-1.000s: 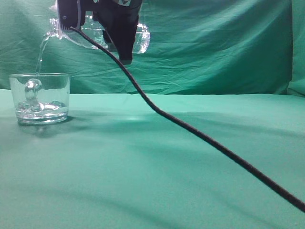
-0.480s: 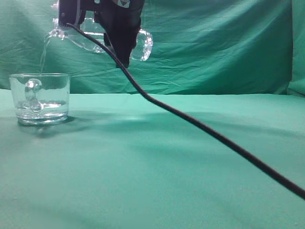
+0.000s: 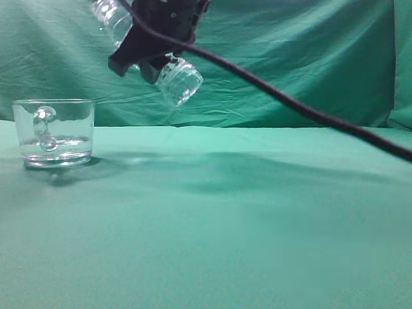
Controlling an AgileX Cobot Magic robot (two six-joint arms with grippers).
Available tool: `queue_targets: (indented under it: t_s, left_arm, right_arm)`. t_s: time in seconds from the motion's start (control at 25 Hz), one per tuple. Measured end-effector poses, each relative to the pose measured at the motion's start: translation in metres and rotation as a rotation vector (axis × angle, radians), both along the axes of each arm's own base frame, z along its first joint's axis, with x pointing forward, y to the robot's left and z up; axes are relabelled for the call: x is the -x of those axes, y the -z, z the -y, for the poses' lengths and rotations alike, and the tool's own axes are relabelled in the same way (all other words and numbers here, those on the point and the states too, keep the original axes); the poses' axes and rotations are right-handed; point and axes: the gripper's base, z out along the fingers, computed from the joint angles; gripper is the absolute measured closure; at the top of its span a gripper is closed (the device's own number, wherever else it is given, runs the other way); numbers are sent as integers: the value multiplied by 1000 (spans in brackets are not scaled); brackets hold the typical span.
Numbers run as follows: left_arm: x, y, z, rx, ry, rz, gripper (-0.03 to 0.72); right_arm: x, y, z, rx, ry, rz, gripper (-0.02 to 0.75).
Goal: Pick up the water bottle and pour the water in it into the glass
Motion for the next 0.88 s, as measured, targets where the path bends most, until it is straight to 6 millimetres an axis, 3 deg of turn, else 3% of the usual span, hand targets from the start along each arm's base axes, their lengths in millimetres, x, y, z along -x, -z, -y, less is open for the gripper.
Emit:
queue_targets:
  t_s: [0.2, 0.36, 0.52, 0.72, 0.88]
  left_arm:
    - [0, 0, 0, 0, 0, 0, 688]
    - [0, 0, 0, 0, 0, 0, 688]
    - [0, 0, 0, 0, 0, 0, 688]
    - [0, 0, 0, 0, 0, 0, 688]
    - [0, 0, 0, 0, 0, 0, 688]
  right_arm:
    - [4, -39, 30, -224, 51, -18, 461]
    - [11, -51, 72, -380, 24, -74, 461]
    - [19, -48, 120, -492, -60, -135, 461]
    - [22, -23, 178, -618, -197, -219, 461]
    - [33, -4, 214, -667, -306, -205, 461]
